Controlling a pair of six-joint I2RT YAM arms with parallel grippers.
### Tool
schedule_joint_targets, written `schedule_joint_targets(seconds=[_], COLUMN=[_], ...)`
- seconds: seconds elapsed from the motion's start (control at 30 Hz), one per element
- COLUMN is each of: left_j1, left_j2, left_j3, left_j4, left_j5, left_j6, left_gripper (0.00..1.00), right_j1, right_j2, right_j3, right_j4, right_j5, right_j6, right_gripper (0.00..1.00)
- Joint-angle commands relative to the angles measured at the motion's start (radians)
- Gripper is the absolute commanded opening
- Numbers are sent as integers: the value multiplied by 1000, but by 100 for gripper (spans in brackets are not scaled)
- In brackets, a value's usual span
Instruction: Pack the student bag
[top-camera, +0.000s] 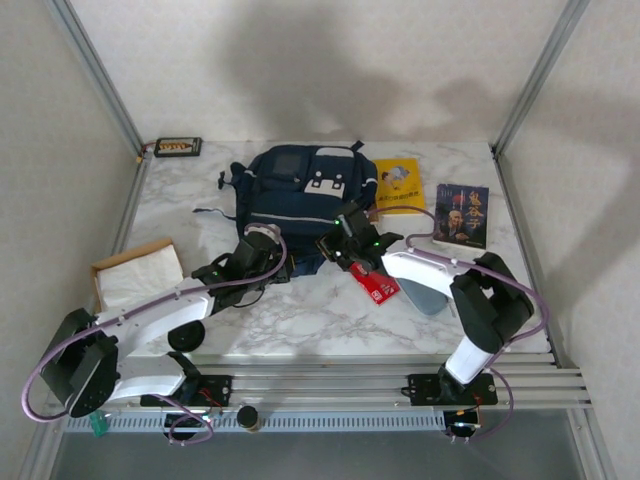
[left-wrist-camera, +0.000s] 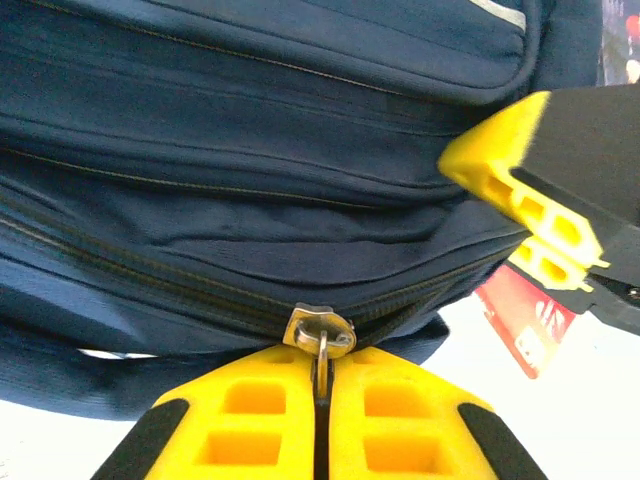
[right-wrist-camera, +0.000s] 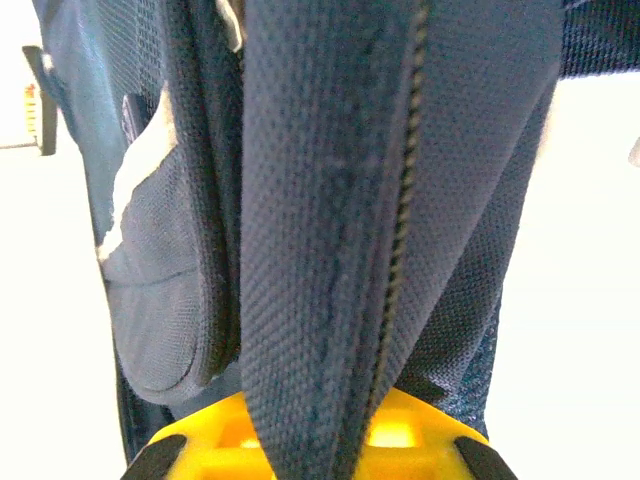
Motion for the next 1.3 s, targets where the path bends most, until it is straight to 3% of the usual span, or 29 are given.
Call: schedule_joint_targets(seconds=[0.0, 0.1, 0.27, 0.4, 0.5, 0.57, 0.73, 0.9, 0.97, 1.1, 1.27], left_j1=[30, 48, 94, 98, 98, 98, 95, 88, 84, 83, 78], left_j2=[-80, -109, -95, -53, -25, -16, -18, -32, -37, -41, -41], left_j3=[-15, -37, -57, -32, -16, -9, -27, -46, -52, -56, -54], left_j4=[-106, -164, -108, -25, 32, 52, 105, 124, 125, 118, 119], left_j5=[-124, -168, -101, -54, -8, 4, 52, 77, 79, 86, 103], left_j6=[-32, -36, 16, 65, 66, 62, 56, 53, 56, 63, 80], left_gripper=[0, 0, 0, 0, 0, 0, 0, 0, 0, 0, 0], right_j1=[-125, -225, -405, -415, -406, -403, -322, -113, -67, 44, 90], right_j2=[-91, -125, -40, -20, -30, -75, -185, -192, -149, -97, 19], right_j3=[-60, -65, 45, 94, 136, 112, 12, -72, -69, -15, 46], right_j4=[-4, -30, -114, -138, -236, -291, -354, -200, -136, -44, 19], right_j5=[26, -78, -209, -213, -205, -177, -197, -197, -197, -76, -8], right_j6=[-117, -242, -442, -510, -572, -574, -469, -217, -119, 37, 222], right_gripper=[0, 0, 0, 1, 38, 54, 78, 95, 97, 97, 96])
